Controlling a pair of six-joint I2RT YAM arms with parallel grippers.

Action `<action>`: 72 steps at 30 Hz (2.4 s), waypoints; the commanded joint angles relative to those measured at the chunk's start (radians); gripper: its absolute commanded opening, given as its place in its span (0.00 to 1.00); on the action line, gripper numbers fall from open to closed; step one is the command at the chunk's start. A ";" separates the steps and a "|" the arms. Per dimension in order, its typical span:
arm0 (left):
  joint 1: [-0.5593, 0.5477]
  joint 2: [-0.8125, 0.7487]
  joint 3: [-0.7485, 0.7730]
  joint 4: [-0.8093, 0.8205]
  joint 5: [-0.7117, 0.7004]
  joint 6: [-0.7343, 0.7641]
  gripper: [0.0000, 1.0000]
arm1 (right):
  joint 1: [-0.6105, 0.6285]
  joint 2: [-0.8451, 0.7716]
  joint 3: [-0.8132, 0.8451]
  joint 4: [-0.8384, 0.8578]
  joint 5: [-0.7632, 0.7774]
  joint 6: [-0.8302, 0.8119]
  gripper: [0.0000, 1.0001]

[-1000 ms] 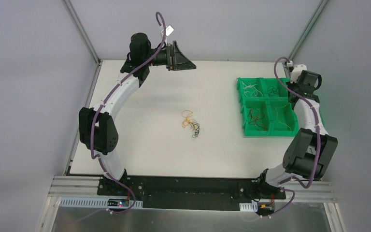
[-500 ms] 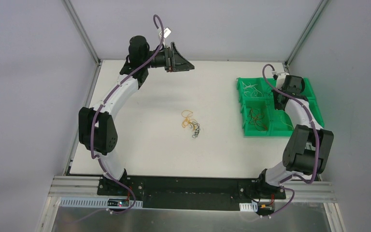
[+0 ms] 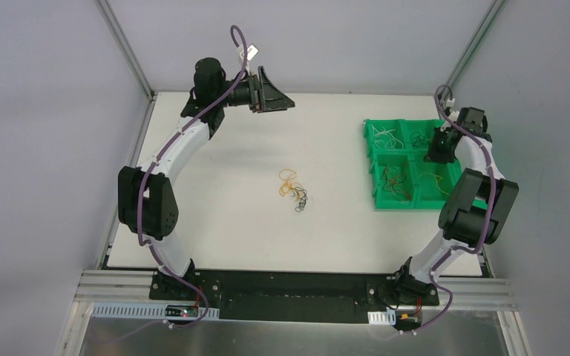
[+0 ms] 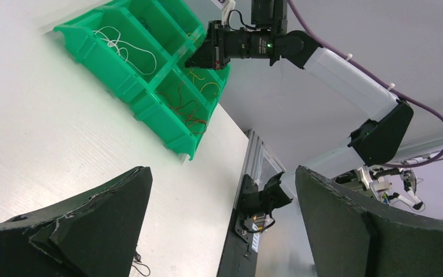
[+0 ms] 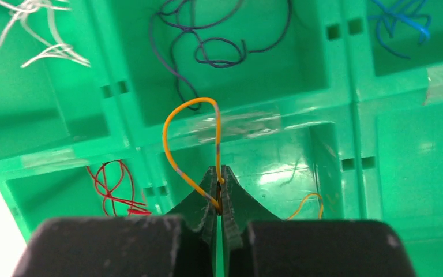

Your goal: Untangle the cables

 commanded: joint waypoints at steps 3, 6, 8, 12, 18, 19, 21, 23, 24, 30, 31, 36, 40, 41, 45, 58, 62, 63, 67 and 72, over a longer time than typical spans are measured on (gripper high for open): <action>0.018 -0.056 -0.007 0.066 0.004 -0.012 1.00 | -0.069 0.048 0.042 -0.065 -0.093 0.081 0.00; 0.021 -0.051 -0.004 0.066 0.006 -0.013 1.00 | -0.084 0.036 0.044 -0.077 -0.099 0.073 0.19; 0.023 -0.050 -0.006 0.059 0.007 -0.011 1.00 | -0.088 0.016 0.055 -0.097 -0.110 0.071 0.26; 0.034 -0.057 -0.034 0.002 0.012 0.022 1.00 | -0.092 -0.052 0.076 -0.131 -0.129 0.050 0.36; 0.053 -0.100 -0.096 -0.239 -0.030 0.228 1.00 | -0.114 -0.145 0.143 -0.206 -0.155 -0.009 0.64; 0.053 -0.108 -0.109 -0.279 -0.045 0.266 1.00 | -0.114 -0.154 0.160 -0.219 -0.163 -0.023 0.68; 0.055 -0.123 -0.139 -0.337 -0.081 0.331 1.00 | -0.114 -0.175 0.190 -0.250 -0.198 -0.043 0.72; 0.055 -0.133 -0.172 -0.374 -0.108 0.362 1.00 | -0.112 -0.190 0.193 -0.263 -0.221 -0.046 0.73; 0.055 -0.136 -0.188 -0.378 -0.112 0.367 1.00 | -0.110 -0.194 0.185 -0.256 -0.222 -0.047 0.73; 0.055 -0.126 -0.195 -0.401 -0.105 0.390 1.00 | -0.088 -0.082 0.225 -0.252 -0.122 -0.084 0.49; 0.055 -0.123 -0.188 -0.414 -0.103 0.402 1.00 | -0.088 -0.068 0.242 -0.264 -0.126 -0.090 0.48; 0.046 -0.090 -0.194 -0.496 -0.132 0.497 0.93 | -0.037 -0.072 0.248 -0.316 -0.281 -0.049 0.52; 0.028 0.009 -0.174 -0.545 -0.151 0.543 0.75 | 0.099 -0.120 0.197 -0.310 -0.426 0.048 0.56; 0.022 0.037 -0.167 -0.548 -0.154 0.550 0.72 | 0.136 -0.121 0.186 -0.308 -0.455 0.077 0.56; -0.008 0.144 -0.134 -0.554 -0.143 0.553 0.55 | 0.322 -0.095 0.130 -0.295 -0.527 0.121 0.56; -0.074 0.337 -0.137 -0.556 -0.121 0.478 0.58 | 0.728 0.135 0.055 -0.056 -0.422 0.230 0.61; -0.106 0.362 -0.157 -0.554 -0.127 0.455 0.59 | 0.774 0.179 0.038 -0.035 -0.394 0.227 0.64; -0.112 0.369 -0.161 -0.549 -0.128 0.449 0.58 | 0.779 0.183 0.028 -0.033 -0.390 0.225 0.64; -0.115 0.397 -0.168 -0.529 -0.134 0.412 0.52 | 0.804 0.183 -0.021 -0.011 -0.384 0.224 0.66; -0.106 0.416 -0.176 -0.518 -0.141 0.373 0.26 | 0.849 0.187 -0.059 0.002 -0.331 0.206 0.65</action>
